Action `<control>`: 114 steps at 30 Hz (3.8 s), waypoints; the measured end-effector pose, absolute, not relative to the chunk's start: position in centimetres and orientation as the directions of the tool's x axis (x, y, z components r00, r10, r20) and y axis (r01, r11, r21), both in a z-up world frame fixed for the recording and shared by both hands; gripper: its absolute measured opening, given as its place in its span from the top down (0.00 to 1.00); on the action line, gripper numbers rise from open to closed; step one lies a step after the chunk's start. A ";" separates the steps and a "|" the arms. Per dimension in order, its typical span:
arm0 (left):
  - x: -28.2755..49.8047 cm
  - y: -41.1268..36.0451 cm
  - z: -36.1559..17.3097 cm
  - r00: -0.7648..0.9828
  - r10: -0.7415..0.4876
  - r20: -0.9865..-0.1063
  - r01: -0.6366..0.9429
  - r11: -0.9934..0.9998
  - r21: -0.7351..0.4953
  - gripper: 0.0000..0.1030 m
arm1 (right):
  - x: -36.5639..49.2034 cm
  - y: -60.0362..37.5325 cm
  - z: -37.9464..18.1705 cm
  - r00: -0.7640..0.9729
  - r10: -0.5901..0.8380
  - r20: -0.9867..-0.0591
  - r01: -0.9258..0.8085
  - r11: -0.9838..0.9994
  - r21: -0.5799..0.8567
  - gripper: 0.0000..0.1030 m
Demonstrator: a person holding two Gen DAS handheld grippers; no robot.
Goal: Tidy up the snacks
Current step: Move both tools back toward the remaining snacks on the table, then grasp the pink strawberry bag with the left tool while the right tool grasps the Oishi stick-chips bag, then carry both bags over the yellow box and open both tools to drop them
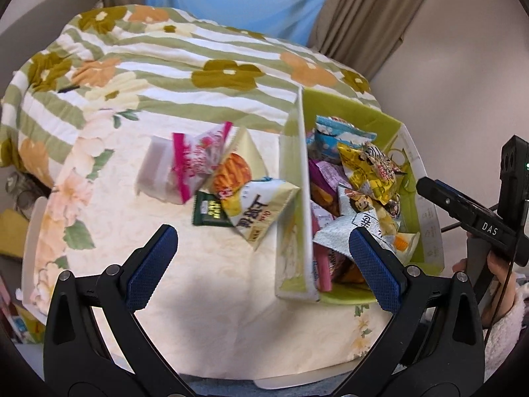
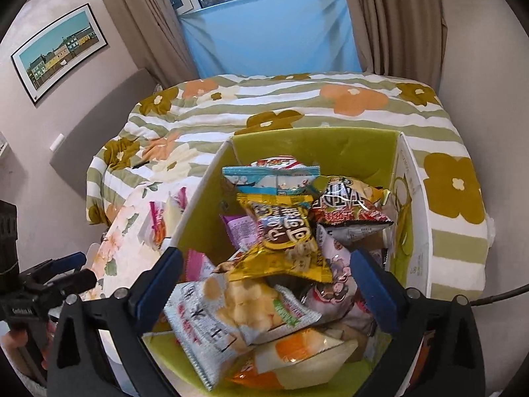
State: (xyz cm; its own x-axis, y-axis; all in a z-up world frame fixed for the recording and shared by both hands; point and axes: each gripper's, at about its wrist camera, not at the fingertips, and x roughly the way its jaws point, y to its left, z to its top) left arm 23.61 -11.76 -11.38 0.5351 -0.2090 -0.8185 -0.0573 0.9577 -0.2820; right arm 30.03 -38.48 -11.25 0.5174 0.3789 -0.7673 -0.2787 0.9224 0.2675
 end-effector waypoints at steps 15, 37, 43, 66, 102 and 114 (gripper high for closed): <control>23.7 -1.2 -10.0 0.562 -0.198 -0.803 -0.021 0.967 -0.254 0.01 | 26.3 -30.1 -7.7 0.614 0.333 -0.715 -0.306 0.936 0.173 0.02; 37.3 2.2 -14.9 0.324 -0.450 -0.832 0.529 0.816 -0.235 0.01 | 27.1 -15.1 -13.3 0.623 0.029 -0.781 -0.199 0.972 -0.123 0.03; 41.0 -0.9 -19.3 0.210 -0.469 -0.858 0.599 0.755 -0.266 0.01 | 28.2 -13.3 -15.5 0.596 -0.075 -0.800 -0.230 0.938 -0.259 0.03; 45.4 -7.0 -27.8 -0.012 -0.436 -0.900 0.667 0.667 -0.332 0.26 | 33.2 -11.4 -21.6 0.496 -0.148 -0.856 -0.443 0.804 -0.396 0.12; 41.3 -0.3 -23.1 0.142 -0.483 -0.864 0.569 0.754 -0.328 0.59 | 35.2 -11.4 -23.8 0.413 -0.185 -0.892 -0.403 0.841 -0.361 0.50; 39.4 1.2 -14.9 0.270 -0.549 -0.791 0.563 0.756 -0.333 0.59 | 31.5 -11.7 -16.4 0.499 -0.129 -0.857 -0.250 0.926 -0.285 0.50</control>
State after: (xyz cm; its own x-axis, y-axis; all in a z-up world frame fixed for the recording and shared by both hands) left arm 39.37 1.25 -14.89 0.2702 -0.5491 -0.7909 0.5630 0.7564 -0.3329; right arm 31.52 -11.66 -16.38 0.4994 -0.1287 -0.8567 -0.2497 0.9256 -0.2846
